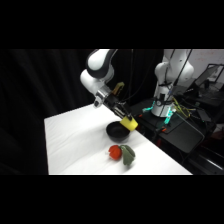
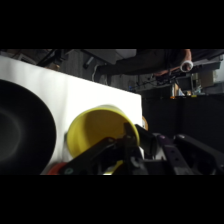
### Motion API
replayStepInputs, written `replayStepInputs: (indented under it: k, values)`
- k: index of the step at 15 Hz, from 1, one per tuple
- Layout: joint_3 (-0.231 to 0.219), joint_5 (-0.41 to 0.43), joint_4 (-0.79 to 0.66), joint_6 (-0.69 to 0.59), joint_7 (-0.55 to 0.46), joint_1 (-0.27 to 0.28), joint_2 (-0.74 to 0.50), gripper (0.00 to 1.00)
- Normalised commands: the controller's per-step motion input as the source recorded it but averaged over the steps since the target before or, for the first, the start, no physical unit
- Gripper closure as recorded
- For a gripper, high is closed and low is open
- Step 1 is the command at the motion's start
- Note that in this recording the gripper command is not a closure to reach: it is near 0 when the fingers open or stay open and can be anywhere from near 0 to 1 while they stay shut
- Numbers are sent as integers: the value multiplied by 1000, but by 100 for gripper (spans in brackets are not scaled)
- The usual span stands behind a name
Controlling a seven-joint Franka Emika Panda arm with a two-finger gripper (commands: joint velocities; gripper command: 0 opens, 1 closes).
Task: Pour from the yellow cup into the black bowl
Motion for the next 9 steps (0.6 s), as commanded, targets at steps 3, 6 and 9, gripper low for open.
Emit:
replayStepInputs:
  k: [3,6,9]
  values:
    - [-3,141,303,-366,-113,-91,239,31]
    - [8,184,270,-375,-188,-120,157,31]
    - [5,254,233,-360,-302,-136,108,31]
